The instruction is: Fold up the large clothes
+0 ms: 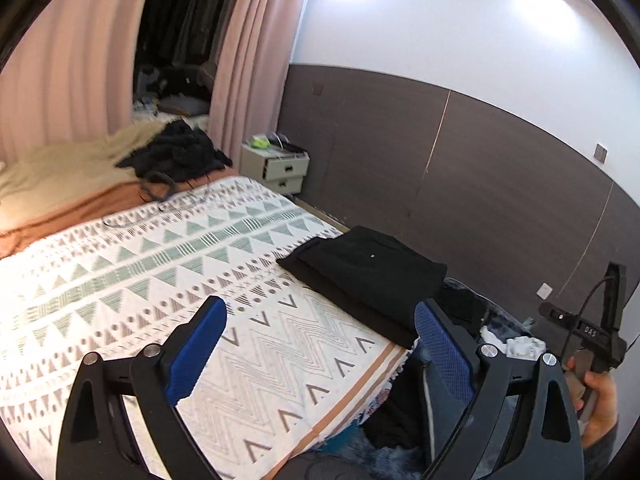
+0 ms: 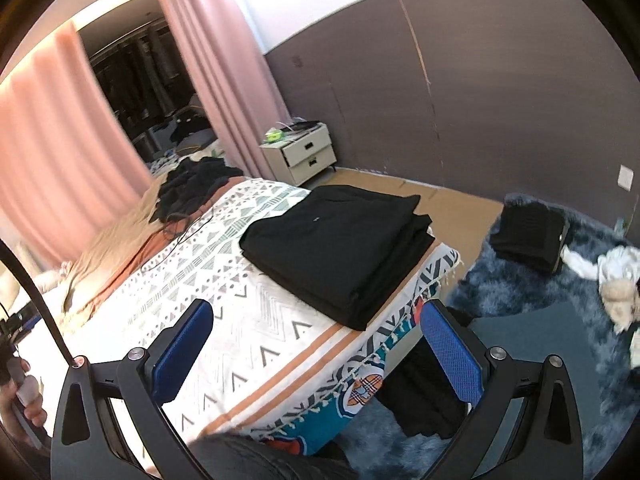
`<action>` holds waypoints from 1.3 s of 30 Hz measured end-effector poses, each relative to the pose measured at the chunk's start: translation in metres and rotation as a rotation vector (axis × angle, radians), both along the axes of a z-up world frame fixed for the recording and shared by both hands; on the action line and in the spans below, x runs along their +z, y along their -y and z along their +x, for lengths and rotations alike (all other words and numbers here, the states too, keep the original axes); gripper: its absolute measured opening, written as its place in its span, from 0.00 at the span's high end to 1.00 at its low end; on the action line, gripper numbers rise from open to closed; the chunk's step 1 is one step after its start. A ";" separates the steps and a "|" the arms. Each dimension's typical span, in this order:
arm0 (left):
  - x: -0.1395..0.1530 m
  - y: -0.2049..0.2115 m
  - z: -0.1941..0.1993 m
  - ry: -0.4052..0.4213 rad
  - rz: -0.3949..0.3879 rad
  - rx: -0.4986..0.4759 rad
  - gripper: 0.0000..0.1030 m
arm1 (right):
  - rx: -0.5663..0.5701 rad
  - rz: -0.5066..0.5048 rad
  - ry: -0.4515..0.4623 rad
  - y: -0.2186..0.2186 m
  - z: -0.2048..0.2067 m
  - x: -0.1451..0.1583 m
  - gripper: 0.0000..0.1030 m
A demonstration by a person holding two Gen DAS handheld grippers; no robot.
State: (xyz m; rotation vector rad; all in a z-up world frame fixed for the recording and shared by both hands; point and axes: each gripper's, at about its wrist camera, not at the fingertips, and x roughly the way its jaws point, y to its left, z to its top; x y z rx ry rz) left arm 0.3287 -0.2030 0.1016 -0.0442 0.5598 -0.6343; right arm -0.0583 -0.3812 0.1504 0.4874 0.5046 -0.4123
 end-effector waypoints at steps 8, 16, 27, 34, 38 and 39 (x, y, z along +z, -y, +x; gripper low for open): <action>0.006 -0.027 -0.070 0.082 0.012 0.063 0.06 | 0.067 -0.036 0.051 -0.021 -0.039 -0.005 0.00; -0.005 -0.052 -0.124 0.110 0.012 0.134 0.06 | 0.122 -0.040 0.093 -0.032 -0.062 -0.019 0.00; -0.037 -0.100 -0.178 0.101 0.020 0.239 0.06 | 0.214 -0.101 0.089 -0.079 -0.063 -0.045 0.00; -0.052 -0.122 -0.199 0.129 0.057 0.330 0.06 | 0.242 -0.085 0.064 -0.103 -0.049 -0.072 0.00; -0.058 -0.134 -0.203 0.126 0.046 0.353 0.06 | 0.276 -0.083 0.043 -0.118 -0.036 -0.078 0.00; -0.060 -0.135 -0.204 0.122 0.043 0.357 0.06 | 0.287 -0.084 0.037 -0.119 -0.033 -0.079 0.00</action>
